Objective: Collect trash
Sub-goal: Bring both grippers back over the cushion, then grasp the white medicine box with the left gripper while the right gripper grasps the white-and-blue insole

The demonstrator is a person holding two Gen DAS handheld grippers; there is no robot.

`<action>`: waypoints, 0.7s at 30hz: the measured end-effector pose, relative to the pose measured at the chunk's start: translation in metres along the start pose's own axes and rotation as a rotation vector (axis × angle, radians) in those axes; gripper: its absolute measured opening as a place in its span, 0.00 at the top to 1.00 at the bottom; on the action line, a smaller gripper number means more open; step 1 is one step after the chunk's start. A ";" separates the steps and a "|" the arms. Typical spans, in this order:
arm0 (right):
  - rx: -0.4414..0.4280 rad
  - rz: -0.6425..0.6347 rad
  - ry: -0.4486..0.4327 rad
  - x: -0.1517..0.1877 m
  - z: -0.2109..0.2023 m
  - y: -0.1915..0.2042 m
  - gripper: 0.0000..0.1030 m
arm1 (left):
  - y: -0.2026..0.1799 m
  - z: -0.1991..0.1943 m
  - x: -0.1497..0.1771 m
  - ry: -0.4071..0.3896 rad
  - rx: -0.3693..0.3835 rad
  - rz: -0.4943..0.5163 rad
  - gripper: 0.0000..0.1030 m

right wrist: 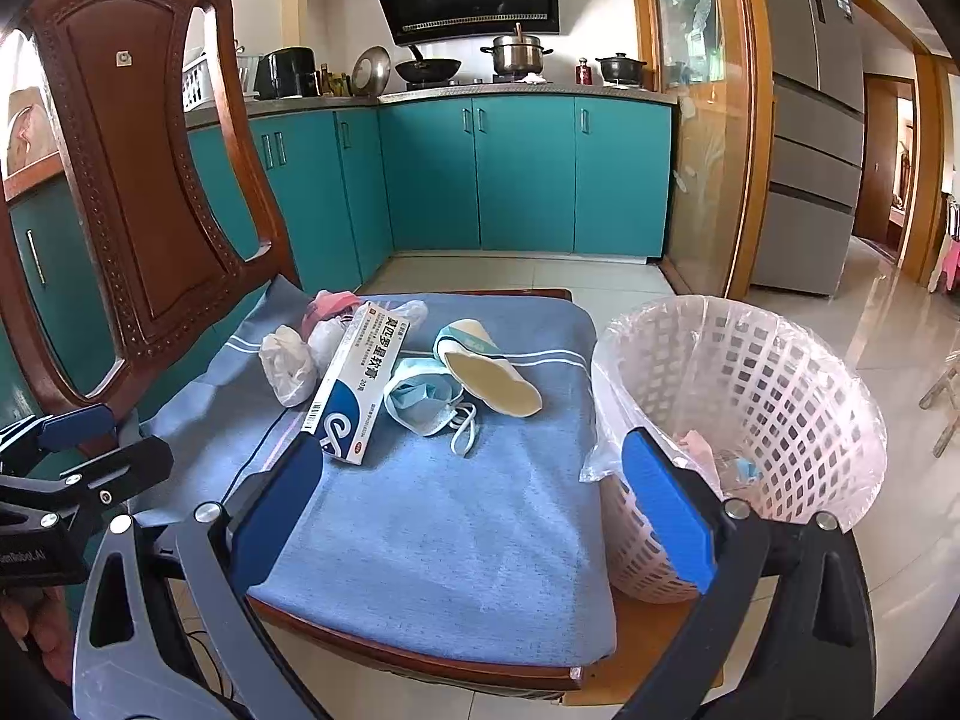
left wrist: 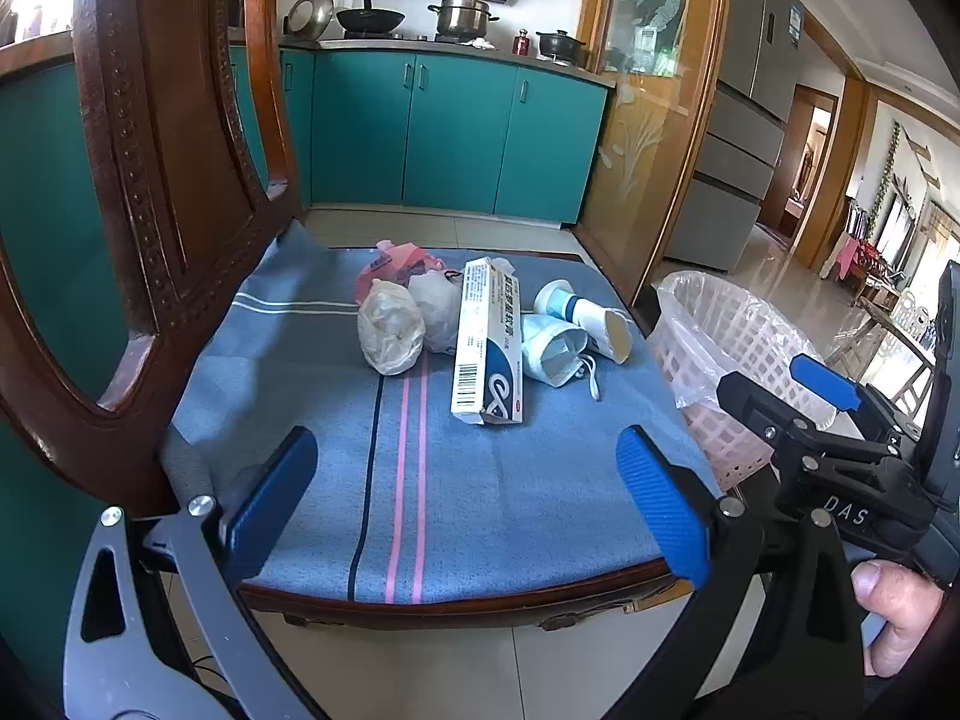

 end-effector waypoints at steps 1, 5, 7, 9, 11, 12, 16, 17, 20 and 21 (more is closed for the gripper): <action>0.000 0.001 0.002 0.000 0.000 -0.001 0.05 | 0.000 0.001 0.000 0.001 0.000 0.001 0.03; 0.001 0.002 0.002 0.001 0.000 -0.002 0.05 | -0.001 0.003 0.001 0.007 -0.002 0.005 0.03; 0.000 0.005 0.000 0.001 0.000 -0.004 0.05 | -0.002 0.005 0.002 0.010 -0.003 0.006 0.03; 0.000 0.007 0.001 0.000 0.000 -0.004 0.05 | -0.002 0.006 0.002 0.013 -0.003 0.008 0.03; 0.000 0.009 0.001 0.000 0.000 -0.005 0.05 | -0.002 0.007 0.003 0.015 -0.003 0.008 0.03; 0.000 0.009 0.002 0.000 0.001 -0.005 0.05 | -0.003 0.008 0.004 0.017 -0.003 0.009 0.03; -0.002 0.007 0.004 0.000 0.000 -0.004 0.05 | -0.003 0.010 0.005 0.025 0.000 0.012 0.03; -0.002 0.007 0.003 0.000 0.000 -0.004 0.05 | -0.003 0.011 0.006 0.027 0.000 0.012 0.03; -0.006 0.012 0.003 -0.001 0.000 -0.004 0.05 | -0.002 0.017 0.007 0.037 0.001 0.008 0.03; -0.006 0.011 0.003 -0.002 0.000 -0.004 0.05 | -0.001 0.021 0.008 0.042 -0.001 0.005 0.03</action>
Point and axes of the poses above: each gripper's, at about its wrist camera, not at the fingertips, and z roughly the way its jaws point, y to its left, x to its underside, the point moved 6 cm from there along z, roughly the way its jaws point, and after that the axes turned 7 degrees about x, right-handed, at the moved point
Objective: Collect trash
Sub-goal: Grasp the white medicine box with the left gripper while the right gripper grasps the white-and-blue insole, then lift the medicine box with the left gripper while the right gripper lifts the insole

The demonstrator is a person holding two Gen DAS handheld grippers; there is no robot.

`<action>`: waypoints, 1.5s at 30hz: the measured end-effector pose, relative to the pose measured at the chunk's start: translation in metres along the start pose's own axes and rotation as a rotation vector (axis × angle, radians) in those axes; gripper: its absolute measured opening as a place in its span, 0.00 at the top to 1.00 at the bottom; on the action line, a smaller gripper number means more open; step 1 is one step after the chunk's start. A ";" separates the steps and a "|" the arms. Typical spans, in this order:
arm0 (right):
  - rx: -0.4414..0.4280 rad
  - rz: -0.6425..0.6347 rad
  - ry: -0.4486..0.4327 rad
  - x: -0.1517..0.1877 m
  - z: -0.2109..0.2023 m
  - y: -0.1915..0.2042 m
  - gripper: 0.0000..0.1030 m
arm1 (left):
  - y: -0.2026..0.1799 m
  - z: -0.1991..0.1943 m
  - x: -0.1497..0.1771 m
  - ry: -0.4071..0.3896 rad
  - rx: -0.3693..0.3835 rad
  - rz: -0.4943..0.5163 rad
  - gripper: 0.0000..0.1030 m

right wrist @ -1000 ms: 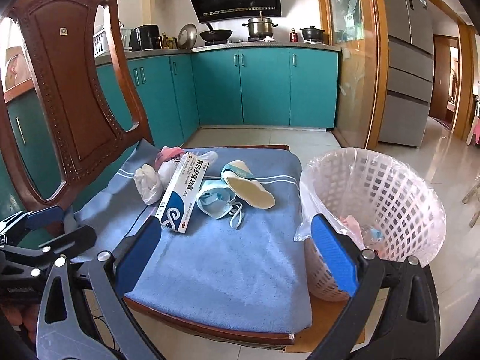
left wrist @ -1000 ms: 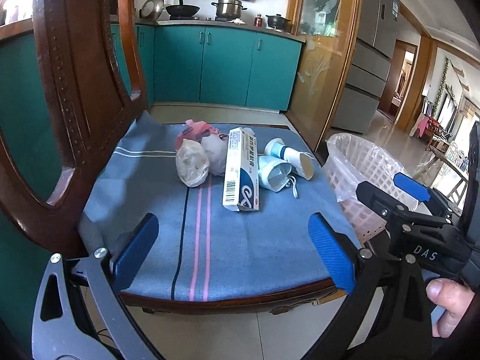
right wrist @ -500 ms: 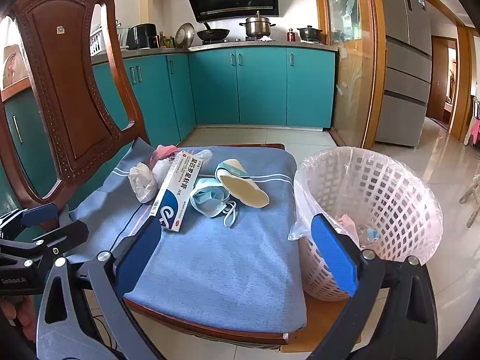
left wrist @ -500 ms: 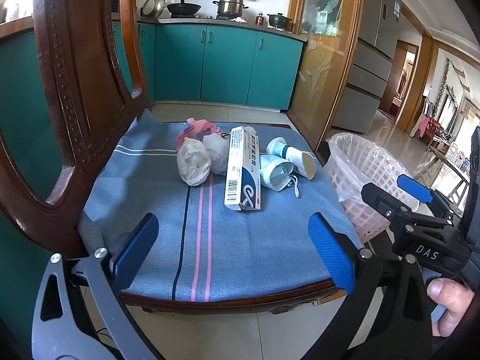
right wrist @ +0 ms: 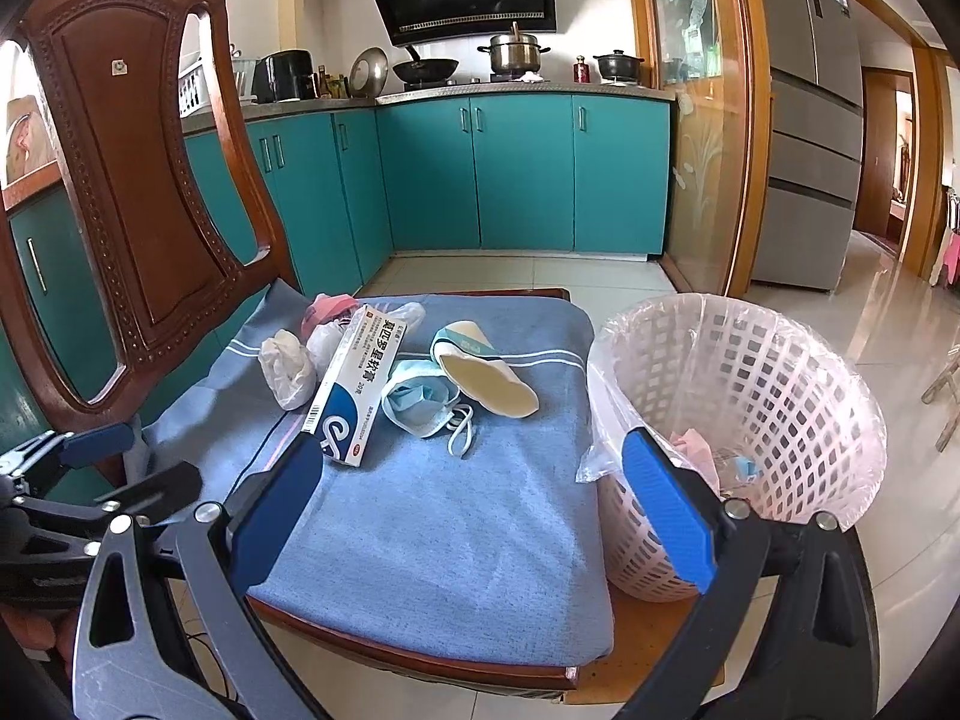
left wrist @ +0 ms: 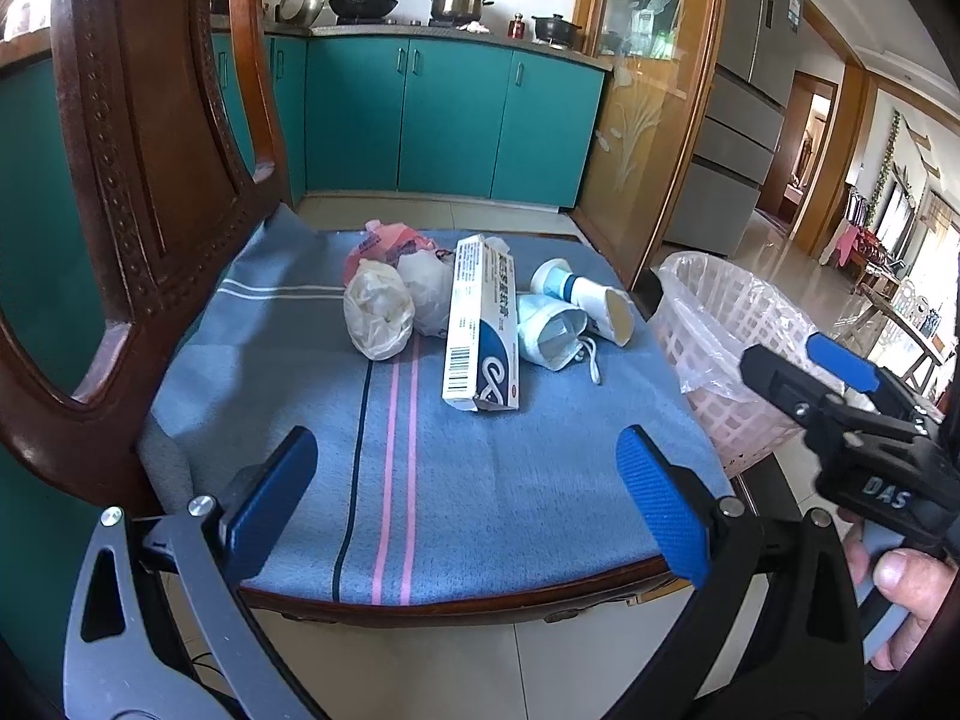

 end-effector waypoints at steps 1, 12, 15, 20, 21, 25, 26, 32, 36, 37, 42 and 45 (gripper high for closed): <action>0.002 -0.003 0.001 0.000 0.001 0.000 0.05 | 0.001 0.004 0.000 0.006 -0.003 -0.006 0.03; 0.068 -0.136 0.080 -0.008 0.066 0.005 0.05 | 0.013 0.090 -0.006 0.125 0.000 -0.064 0.07; 0.056 -0.151 0.116 -0.012 0.090 0.007 0.05 | 0.021 0.109 -0.009 0.152 0.022 -0.109 0.11; 0.055 -0.222 0.122 -0.020 0.122 0.019 0.10 | 0.029 0.140 -0.011 0.212 0.053 -0.148 0.27; 0.054 -0.229 0.129 -0.020 0.127 0.020 0.14 | 0.028 0.144 -0.011 0.222 0.066 -0.152 0.33; 0.031 -0.253 0.207 -0.012 0.153 0.024 0.57 | 0.019 0.150 -0.013 0.225 0.106 -0.128 0.70; 0.024 -0.246 0.218 -0.010 0.156 0.024 0.66 | 0.016 0.148 -0.014 0.218 0.113 -0.119 0.75; -0.030 -0.171 0.182 -0.021 0.138 0.013 0.87 | -0.004 0.120 -0.024 0.142 0.093 -0.012 0.82; -0.071 -0.075 0.125 -0.038 0.103 -0.001 0.89 | -0.015 0.076 -0.038 0.055 0.082 0.028 0.82; -0.098 -0.044 0.112 -0.042 0.089 -0.004 0.89 | -0.018 0.061 -0.041 0.030 0.083 0.038 0.82; -0.187 0.048 0.018 -0.055 0.018 -0.015 0.89 | -0.021 -0.019 -0.051 -0.088 0.033 0.072 0.82; -0.218 0.064 -0.020 -0.051 -0.009 -0.014 0.89 | -0.015 -0.045 -0.045 -0.115 0.025 0.056 0.82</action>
Point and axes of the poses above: each gripper's, at about its wrist camera, not at the fingertips, and z roughly the way its jaws point, y to its left, x to its underside, the point moved 6 cm from there along z, roughly the way its jaws point, and after that the axes turned 7 degrees about x, right-handed, at the moved point
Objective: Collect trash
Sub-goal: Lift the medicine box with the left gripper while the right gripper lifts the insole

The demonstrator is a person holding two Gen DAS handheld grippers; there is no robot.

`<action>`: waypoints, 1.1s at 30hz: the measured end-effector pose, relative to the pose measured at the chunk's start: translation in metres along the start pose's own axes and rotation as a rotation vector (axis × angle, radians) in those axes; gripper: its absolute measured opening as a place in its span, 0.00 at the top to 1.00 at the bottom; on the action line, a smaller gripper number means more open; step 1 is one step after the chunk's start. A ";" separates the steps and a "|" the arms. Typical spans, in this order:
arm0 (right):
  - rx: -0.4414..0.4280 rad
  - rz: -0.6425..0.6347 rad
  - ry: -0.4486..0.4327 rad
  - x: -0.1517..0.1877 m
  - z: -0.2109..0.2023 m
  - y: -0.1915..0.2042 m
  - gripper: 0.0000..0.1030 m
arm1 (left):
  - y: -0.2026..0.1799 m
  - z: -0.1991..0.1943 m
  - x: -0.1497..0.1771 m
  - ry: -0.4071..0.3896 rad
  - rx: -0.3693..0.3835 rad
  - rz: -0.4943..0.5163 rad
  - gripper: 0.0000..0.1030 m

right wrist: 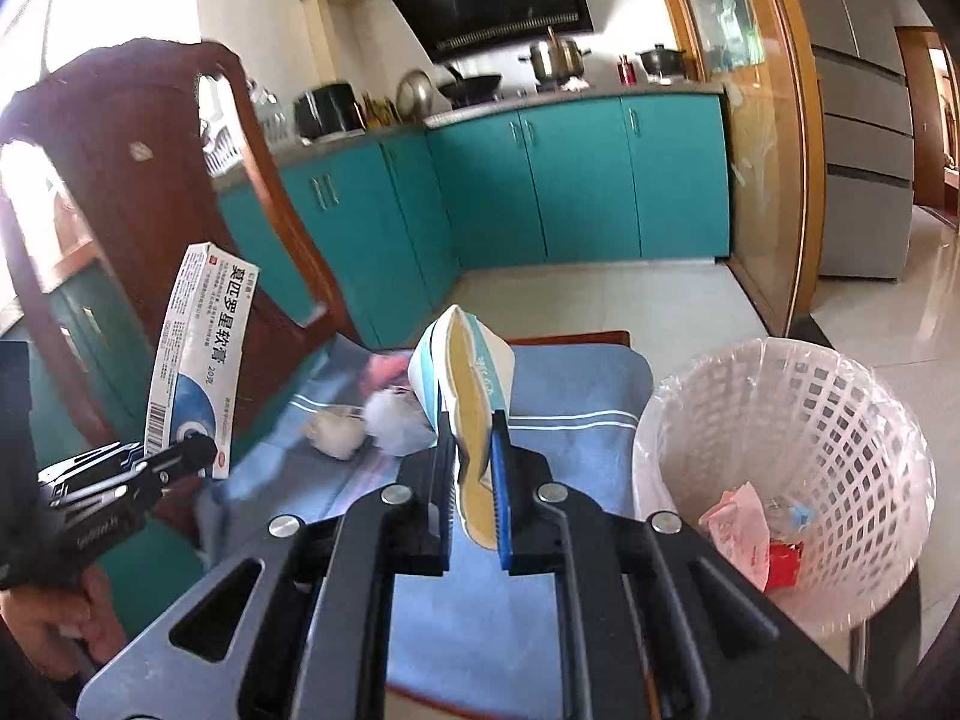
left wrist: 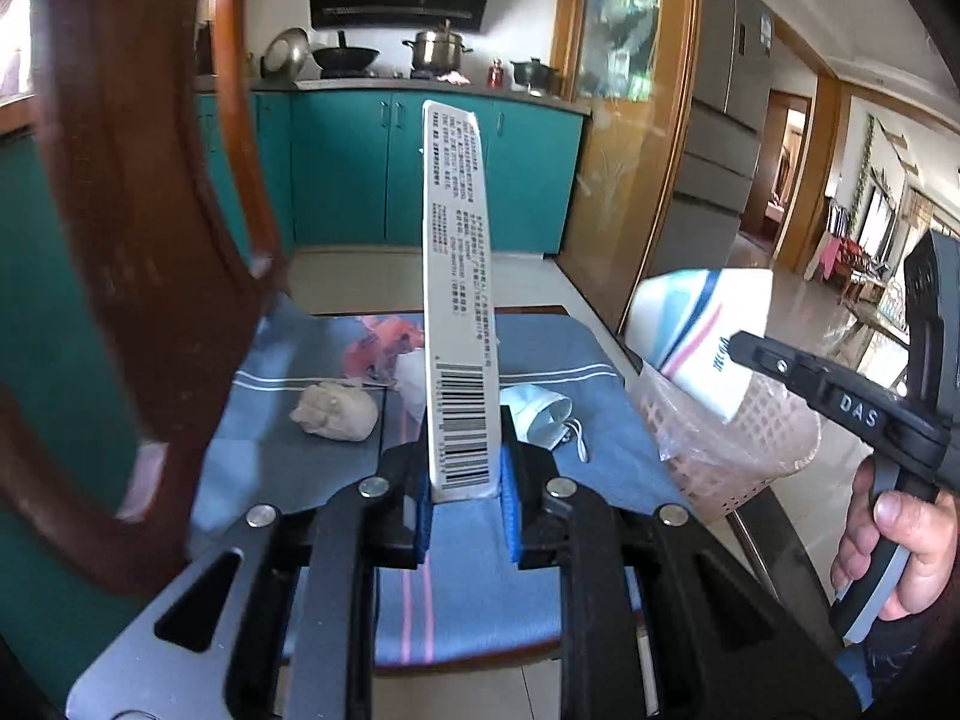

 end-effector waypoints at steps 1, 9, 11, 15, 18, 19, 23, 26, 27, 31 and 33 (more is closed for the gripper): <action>-0.004 -0.001 -0.003 0.002 -0.004 0.001 0.89 | 0.002 -0.003 0.003 0.004 -0.006 -0.007 0.82; -0.015 -0.040 0.016 0.027 -0.011 0.020 0.89 | 0.026 0.002 0.024 0.079 -0.027 -0.043 0.82; -0.009 -0.043 0.019 0.030 -0.009 0.021 0.89 | 0.025 0.004 0.026 0.088 -0.022 -0.047 0.82; -0.005 -0.038 0.018 0.029 -0.009 0.019 0.89 | 0.025 0.010 0.028 0.102 -0.015 -0.035 0.82; -0.002 -0.035 0.018 0.027 -0.007 0.017 0.89 | 0.026 0.012 0.030 0.108 -0.013 -0.033 0.82; -0.001 -0.036 0.018 0.027 -0.007 0.018 0.89 | 0.025 0.012 0.031 0.110 -0.013 -0.032 0.82; -0.002 -0.037 0.018 0.027 -0.007 0.018 0.89 | 0.027 0.015 0.034 0.121 -0.013 -0.033 0.81; -0.002 -0.039 0.021 0.028 -0.005 0.017 0.89 | 0.026 0.017 0.033 0.129 -0.014 -0.030 0.81; -0.002 -0.040 0.023 0.028 -0.005 0.017 0.89 | 0.026 0.018 0.033 0.130 -0.014 -0.029 0.81; -0.003 -0.043 0.030 0.029 -0.004 0.017 0.89 | 0.026 0.019 0.032 0.130 -0.014 -0.029 0.81; -0.004 -0.045 0.032 0.029 -0.003 0.017 0.89 | 0.026 0.019 0.032 0.131 -0.013 -0.030 0.81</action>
Point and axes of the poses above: each gripper's, at about its wrist camera, not at the fingertips, and z roughly the way its jaws point, y to its left, x to its underside, the point moved 6 cm from there along z, roughly the way its jaws point, and after that the axes turned 7 degrees about x, right-handed, at the moved point
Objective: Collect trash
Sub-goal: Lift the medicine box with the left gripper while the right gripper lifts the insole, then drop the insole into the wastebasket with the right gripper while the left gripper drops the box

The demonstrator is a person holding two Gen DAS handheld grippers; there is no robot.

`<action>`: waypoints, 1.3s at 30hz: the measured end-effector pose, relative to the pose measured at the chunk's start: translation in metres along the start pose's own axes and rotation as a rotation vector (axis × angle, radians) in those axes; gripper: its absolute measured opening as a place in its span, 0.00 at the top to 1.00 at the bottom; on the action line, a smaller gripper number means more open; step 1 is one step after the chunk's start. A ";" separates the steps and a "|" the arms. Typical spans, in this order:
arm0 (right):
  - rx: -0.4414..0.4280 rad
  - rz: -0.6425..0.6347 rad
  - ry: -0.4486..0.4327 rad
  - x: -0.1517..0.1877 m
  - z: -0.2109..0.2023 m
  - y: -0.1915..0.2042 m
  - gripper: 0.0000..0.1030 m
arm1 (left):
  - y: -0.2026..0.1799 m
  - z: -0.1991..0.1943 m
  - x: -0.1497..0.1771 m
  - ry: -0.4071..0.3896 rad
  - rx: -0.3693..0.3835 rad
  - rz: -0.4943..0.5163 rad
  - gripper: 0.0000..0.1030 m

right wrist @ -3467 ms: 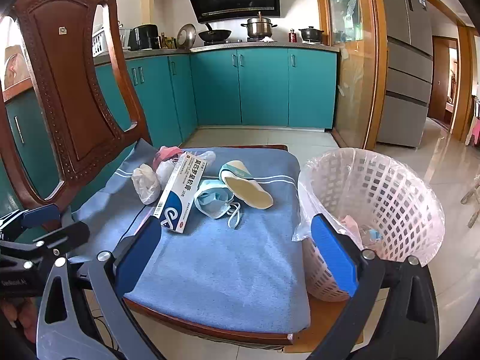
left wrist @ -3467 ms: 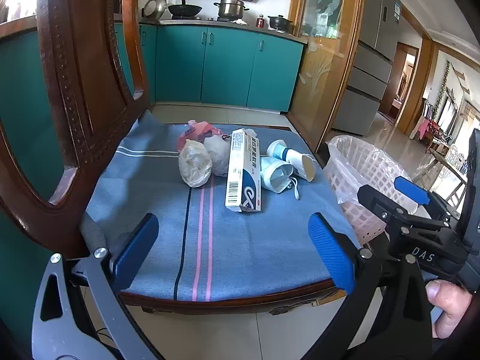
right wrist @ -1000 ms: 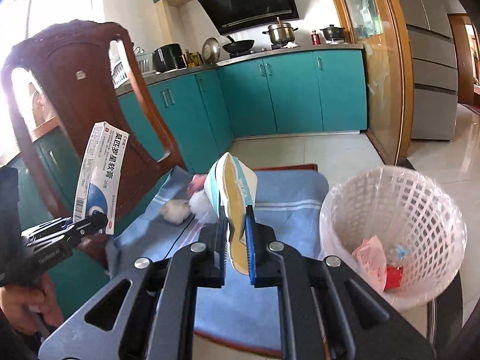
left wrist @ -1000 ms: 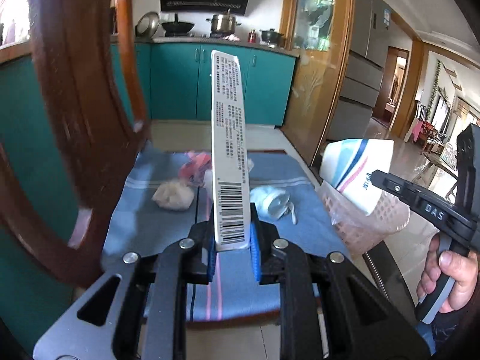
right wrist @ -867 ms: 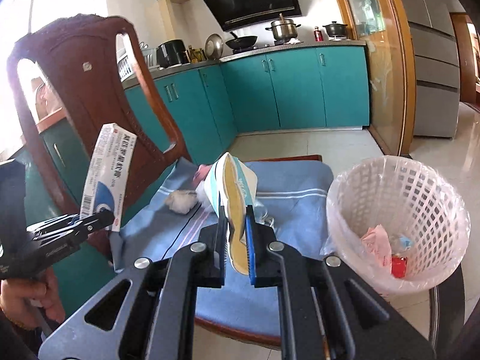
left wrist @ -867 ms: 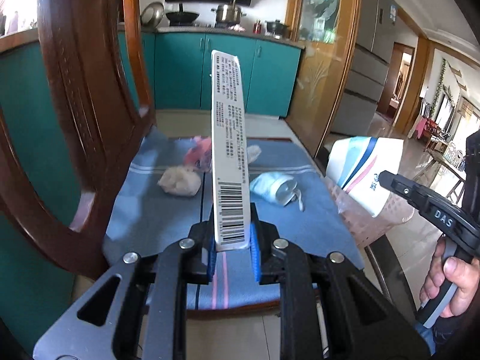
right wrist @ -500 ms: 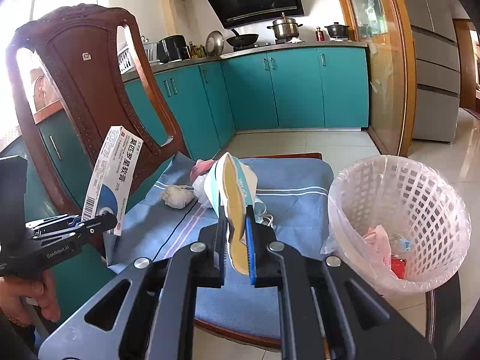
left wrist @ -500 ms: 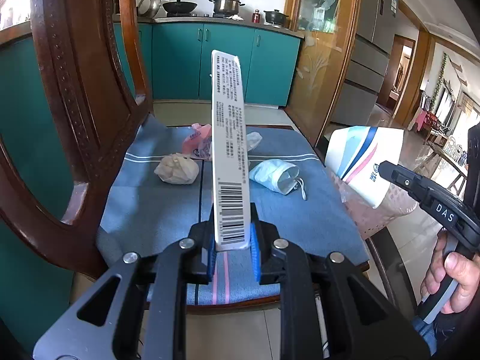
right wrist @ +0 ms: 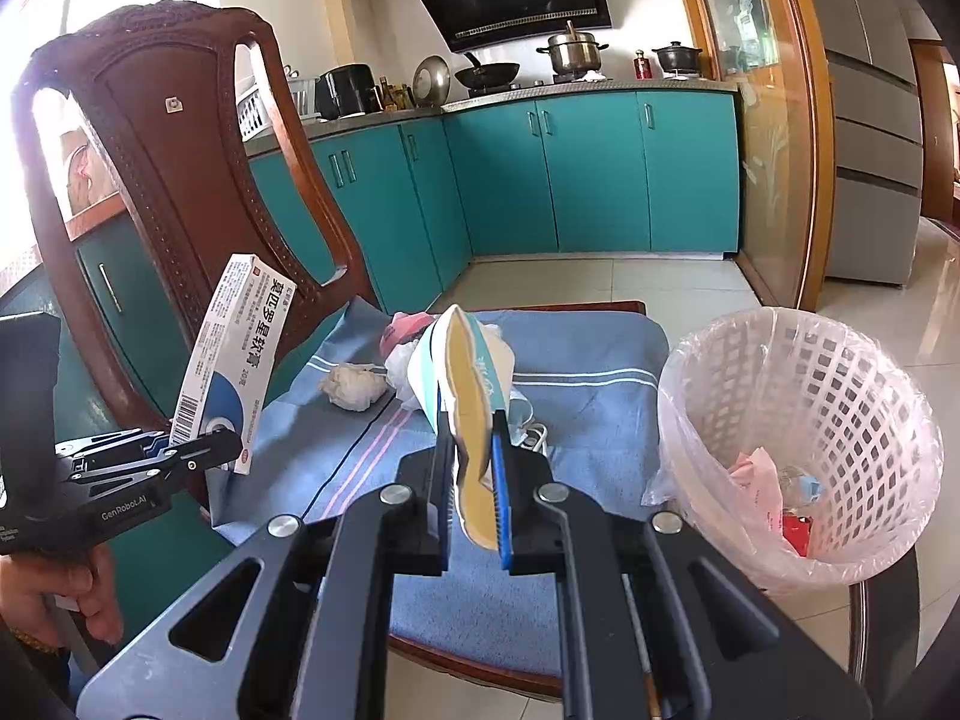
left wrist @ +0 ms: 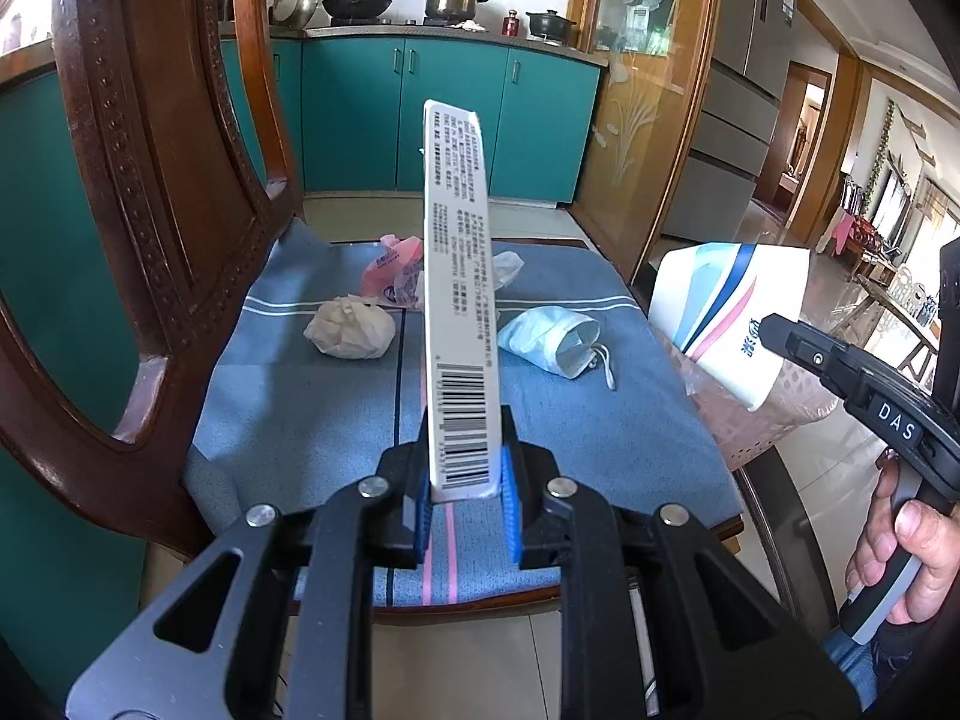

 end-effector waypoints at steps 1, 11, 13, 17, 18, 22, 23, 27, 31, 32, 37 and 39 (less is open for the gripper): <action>0.000 -0.001 0.001 0.000 0.000 0.000 0.89 | 0.000 0.001 0.001 0.001 0.000 0.001 0.81; -0.001 -0.004 0.005 0.001 0.002 0.001 0.88 | 0.001 0.004 0.003 0.015 -0.001 0.005 0.81; -0.002 -0.005 0.005 0.001 0.002 0.001 0.88 | 0.000 0.005 0.004 0.017 -0.001 0.005 0.81; -0.001 -0.005 0.005 0.001 0.002 0.001 0.88 | 0.000 0.005 0.004 0.018 -0.001 0.006 0.81; -0.002 -0.005 0.006 0.001 0.002 0.001 0.88 | 0.000 0.005 0.004 0.019 0.000 0.007 0.81; -0.004 -0.006 0.009 0.002 0.003 0.001 0.88 | 0.001 0.006 0.004 0.022 0.001 0.008 0.81; -0.004 -0.007 0.010 0.002 0.003 0.001 0.88 | 0.001 0.007 0.004 0.024 0.000 0.009 0.81; -0.007 -0.010 0.013 0.003 0.004 0.001 0.88 | 0.001 0.007 0.005 0.028 -0.001 0.013 0.81; -0.002 -0.005 0.007 0.001 0.003 -0.003 0.88 | 0.001 0.007 0.005 0.030 -0.002 0.013 0.81; 0.004 0.001 -0.005 -0.001 0.002 -0.006 0.88 | 0.001 0.008 0.006 0.031 -0.001 0.014 0.81; 0.071 0.063 -0.096 -0.021 -0.013 -0.041 0.87 | 0.001 0.008 0.006 0.034 0.001 0.018 0.81; 0.116 0.111 -0.125 -0.030 -0.016 -0.068 0.82 | 0.001 0.008 0.007 0.036 0.002 0.019 0.81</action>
Point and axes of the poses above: each gripper's, at about its wrist camera, not at the fingertips, and z roughly the way its jaws point, y to its left, x to its underside, the point moved 6 cm from there along z, roughly the way its jaws point, and after that the axes turned 7 degrees about x, right-handed, at the moved point
